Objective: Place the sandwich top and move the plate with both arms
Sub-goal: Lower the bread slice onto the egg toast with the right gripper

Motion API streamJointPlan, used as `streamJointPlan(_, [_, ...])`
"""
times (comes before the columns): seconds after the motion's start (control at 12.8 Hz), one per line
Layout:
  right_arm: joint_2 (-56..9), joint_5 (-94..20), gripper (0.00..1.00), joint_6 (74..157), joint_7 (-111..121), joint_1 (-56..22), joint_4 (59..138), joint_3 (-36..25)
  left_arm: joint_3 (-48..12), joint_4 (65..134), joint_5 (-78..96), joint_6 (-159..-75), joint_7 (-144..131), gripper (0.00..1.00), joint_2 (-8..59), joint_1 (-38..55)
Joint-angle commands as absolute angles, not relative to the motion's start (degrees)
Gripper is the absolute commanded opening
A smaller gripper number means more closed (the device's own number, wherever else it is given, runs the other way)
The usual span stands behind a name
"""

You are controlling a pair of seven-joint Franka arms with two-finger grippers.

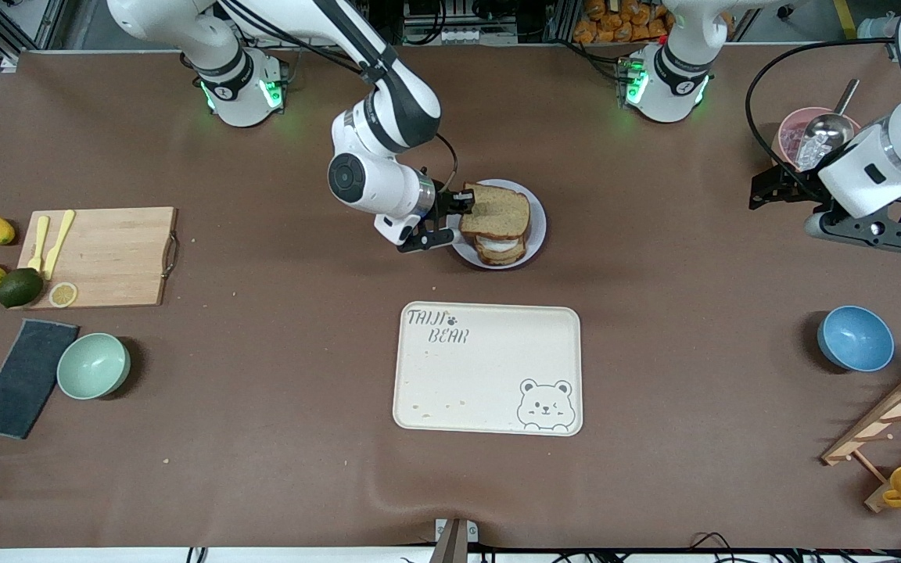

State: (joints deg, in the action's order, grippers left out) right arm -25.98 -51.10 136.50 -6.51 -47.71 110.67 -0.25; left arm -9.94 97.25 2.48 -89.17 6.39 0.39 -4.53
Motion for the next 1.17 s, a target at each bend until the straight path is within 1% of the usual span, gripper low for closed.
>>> streamJointPlan(0.0, [-26.89,-52.91,0.00,138.77,-6.86,-49.04,111.01,-0.88,-10.28,97.21,1.23,-89.65,5.19,1.00,0.35,-4.66])
streamJointPlan(0.23, [-27.95,-53.09,0.00,140.36,-6.86,-49.31,110.66,-0.88,-10.28,97.21,1.32,-89.91,5.19,1.00,0.35,-4.75])
streamJointPlan(0.31, [-28.04,-53.17,0.06,140.36,-6.94,-49.13,110.57,-0.88,-10.28,97.29,1.32,-90.09,5.19,1.00,0.35,-4.66])
streamJointPlan(0.39, [-28.39,-54.57,0.31,140.36,-6.86,-49.04,110.57,-0.88,-10.28,97.29,1.32,-89.91,5.19,1.00,0.44,-4.66])
streamJointPlan(0.47, [-28.74,-56.06,0.52,140.36,-6.86,-49.22,110.57,-0.97,-10.28,97.29,1.32,-90.09,5.19,1.00,0.44,-4.66])
streamJointPlan(0.55, [-28.91,-56.34,0.90,140.27,-6.86,-49.04,110.57,-0.97,-10.28,97.38,1.32,-89.91,5.19,1.00,0.44,-4.57])
streamJointPlan(0.62, [-28.92,-56.34,1.00,140.27,-6.42,-49.04,110.57,-1.05,-10.28,97.38,1.32,-90.09,5.19,1.00,0.44,-4.66])
streamJointPlan(0.94, [-27.95,-55.64,1.00,138.61,-6.68,-46.33,109.69,-1.41,-10.28,97.47,1.32,-90.09,5.19,1.00,1.40,-4.40])
streamJointPlan(1.01, [-27.34,-55.03,1.00,136.43,-6.59,-45.45,109.60,-1.75,-10.37,97.47,1.41,-90.09,5.27,1.00,2.19,-4.31])
streamJointPlan(1.09, [-26.46,-52.32,1.00,134.49,-6.59,-45.27,109.69,-3.85,-10.37,97.47,2.02,-90.09,5.36,1.00,2.63,-4.57])
